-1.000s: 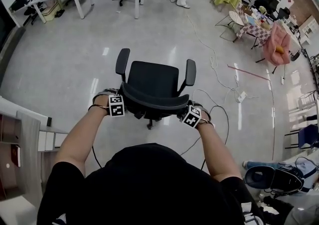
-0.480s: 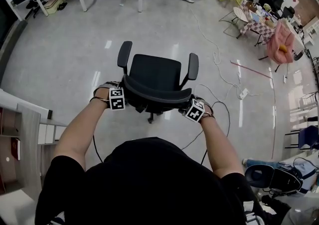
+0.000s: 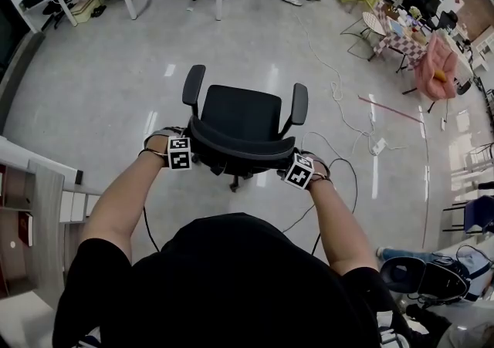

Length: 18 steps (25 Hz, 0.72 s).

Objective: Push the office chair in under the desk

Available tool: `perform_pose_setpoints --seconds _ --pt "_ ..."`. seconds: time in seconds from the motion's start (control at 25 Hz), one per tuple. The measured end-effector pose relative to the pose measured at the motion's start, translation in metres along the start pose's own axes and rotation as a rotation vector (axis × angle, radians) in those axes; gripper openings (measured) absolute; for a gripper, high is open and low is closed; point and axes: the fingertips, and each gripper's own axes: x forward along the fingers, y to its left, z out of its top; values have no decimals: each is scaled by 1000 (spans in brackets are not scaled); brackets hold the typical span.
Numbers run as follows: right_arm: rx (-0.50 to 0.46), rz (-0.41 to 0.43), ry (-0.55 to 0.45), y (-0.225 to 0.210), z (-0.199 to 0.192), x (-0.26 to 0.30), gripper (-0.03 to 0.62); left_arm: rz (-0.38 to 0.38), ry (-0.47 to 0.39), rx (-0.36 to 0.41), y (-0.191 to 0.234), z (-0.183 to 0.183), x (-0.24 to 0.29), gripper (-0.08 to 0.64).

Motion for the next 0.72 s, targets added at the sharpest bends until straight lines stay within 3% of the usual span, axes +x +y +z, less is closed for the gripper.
perform_pose_setpoints --seconds 0.72 --pt "-48 -1 -26 -10 -8 -5 258 0 8 -35 -8 12 -3 290"
